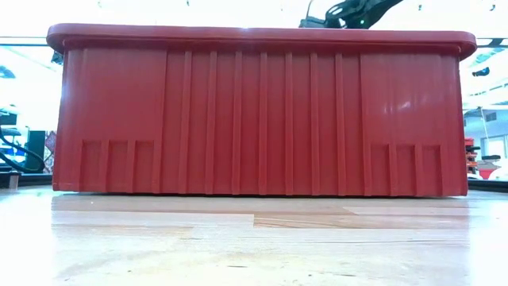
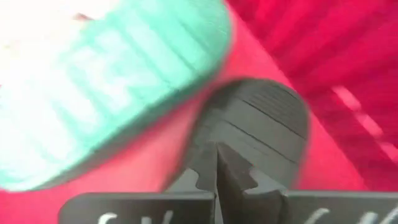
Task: Pick and place slides into bin
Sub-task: Adjust the slides in the red bin, then return to Home Position
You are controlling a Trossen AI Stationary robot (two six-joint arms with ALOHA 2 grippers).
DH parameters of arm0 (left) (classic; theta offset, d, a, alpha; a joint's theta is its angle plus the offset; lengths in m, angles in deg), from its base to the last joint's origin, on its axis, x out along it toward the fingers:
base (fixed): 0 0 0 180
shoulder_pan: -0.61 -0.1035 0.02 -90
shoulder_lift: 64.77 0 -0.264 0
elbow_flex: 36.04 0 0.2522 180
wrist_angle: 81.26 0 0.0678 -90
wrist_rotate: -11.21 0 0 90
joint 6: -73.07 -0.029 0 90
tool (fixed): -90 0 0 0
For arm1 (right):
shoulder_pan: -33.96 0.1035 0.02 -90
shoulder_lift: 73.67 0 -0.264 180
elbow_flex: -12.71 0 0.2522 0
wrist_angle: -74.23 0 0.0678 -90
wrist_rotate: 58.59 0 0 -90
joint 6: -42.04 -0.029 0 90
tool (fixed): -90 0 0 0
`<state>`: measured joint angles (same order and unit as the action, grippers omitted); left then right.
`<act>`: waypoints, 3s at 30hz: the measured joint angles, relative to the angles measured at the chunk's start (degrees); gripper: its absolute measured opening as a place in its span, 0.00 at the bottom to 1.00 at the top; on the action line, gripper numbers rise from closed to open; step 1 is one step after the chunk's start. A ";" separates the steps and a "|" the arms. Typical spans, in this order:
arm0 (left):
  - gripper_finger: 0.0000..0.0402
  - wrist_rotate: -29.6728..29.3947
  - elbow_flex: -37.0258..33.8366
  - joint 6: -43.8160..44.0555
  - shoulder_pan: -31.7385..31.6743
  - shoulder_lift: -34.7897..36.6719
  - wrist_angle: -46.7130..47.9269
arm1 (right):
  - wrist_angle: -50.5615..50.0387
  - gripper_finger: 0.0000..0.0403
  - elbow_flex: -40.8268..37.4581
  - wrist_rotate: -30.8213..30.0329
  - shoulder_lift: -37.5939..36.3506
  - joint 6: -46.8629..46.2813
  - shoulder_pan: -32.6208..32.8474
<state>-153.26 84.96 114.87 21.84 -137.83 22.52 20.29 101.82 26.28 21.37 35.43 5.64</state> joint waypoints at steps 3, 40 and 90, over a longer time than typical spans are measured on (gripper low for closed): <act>0.05 -0.49 0.00 0.02 0.00 -0.09 -0.15 | 2.87 0.01 0.00 5.24 0.27 3.51 0.03; 0.07 0.82 0.00 2.54 -0.22 -0.46 -1.34 | 2.97 0.01 2.80 -13.73 12.10 9.18 -0.20; 0.01 76.42 -51.84 -27.04 -9.55 9.67 -99.24 | 51.91 0.01 -7.96 11.76 -34.13 2.62 41.50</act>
<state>-76.84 33.12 87.83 12.29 -128.15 -76.72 72.19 93.86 38.04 -12.76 38.05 47.14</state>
